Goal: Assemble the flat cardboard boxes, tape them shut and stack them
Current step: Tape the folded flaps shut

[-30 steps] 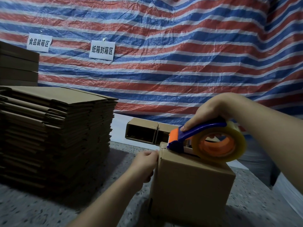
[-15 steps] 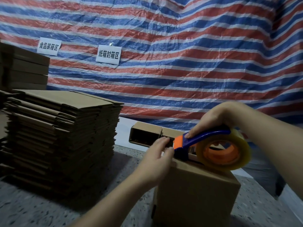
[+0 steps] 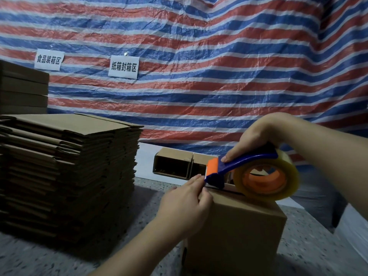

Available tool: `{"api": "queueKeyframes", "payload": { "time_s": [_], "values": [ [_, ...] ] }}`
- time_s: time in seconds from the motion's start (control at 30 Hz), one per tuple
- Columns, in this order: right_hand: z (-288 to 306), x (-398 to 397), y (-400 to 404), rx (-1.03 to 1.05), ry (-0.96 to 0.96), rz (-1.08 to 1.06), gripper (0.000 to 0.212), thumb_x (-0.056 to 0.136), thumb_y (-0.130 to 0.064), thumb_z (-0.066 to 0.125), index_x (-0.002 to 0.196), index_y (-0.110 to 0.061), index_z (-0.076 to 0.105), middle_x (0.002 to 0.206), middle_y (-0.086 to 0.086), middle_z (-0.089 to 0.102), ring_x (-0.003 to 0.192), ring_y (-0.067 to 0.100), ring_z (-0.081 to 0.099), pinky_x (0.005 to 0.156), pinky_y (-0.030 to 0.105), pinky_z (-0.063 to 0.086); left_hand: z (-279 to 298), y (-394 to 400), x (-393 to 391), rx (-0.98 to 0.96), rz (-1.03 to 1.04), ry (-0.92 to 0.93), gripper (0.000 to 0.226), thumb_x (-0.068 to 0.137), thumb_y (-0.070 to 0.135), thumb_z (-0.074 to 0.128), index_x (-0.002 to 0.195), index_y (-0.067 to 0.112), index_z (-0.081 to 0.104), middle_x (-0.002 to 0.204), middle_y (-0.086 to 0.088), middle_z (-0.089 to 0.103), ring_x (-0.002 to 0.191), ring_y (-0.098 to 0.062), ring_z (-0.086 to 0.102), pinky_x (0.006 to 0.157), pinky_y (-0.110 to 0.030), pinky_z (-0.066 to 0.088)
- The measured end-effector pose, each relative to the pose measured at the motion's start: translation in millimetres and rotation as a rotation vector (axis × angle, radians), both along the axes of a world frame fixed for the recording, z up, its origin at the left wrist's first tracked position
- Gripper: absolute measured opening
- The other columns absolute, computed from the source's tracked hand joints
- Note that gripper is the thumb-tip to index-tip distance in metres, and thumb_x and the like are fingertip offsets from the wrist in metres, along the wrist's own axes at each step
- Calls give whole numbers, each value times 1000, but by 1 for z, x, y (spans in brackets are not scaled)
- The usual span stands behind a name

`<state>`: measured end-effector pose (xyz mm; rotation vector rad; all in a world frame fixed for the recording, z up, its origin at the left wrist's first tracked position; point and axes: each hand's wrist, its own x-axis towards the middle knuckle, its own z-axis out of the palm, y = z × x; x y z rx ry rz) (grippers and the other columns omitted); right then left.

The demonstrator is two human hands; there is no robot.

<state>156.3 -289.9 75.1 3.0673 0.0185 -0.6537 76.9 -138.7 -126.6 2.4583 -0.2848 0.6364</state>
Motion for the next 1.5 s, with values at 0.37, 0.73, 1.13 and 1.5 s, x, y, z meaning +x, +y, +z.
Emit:
{"api": "queueKeyframes", "payload": {
  "time_s": [0.37,0.73,1.13,1.5],
  "values": [
    [12,-3,-62,-42,57,-58,109,32,-79,86,115,-10,71,98,13,78,82,24,76,70,31,60,-3,3,2,1,13,17,51,102,48,23,152,37,32,158,18,29,138,-5,38,113,-35,37],
    [-7,-1,-59,-104,69,-69,85,56,-75,79,112,-12,67,87,9,79,77,20,77,60,28,60,29,1,5,239,17,126,65,99,51,25,158,29,5,159,3,32,146,-14,25,120,-39,14],
    [2,0,-80,-34,69,-52,107,35,-79,83,117,-11,69,102,12,78,92,26,76,78,34,61,25,-34,5,601,-41,72,95,87,81,14,157,18,16,163,-3,23,150,-18,18,120,-35,10],
    [-20,-10,-150,9,95,-160,90,52,-75,79,116,-15,67,100,8,78,86,20,75,76,30,60,23,-34,5,558,-74,83,85,85,82,12,156,36,2,163,4,17,150,-14,13,116,-30,3]
  ]
}}
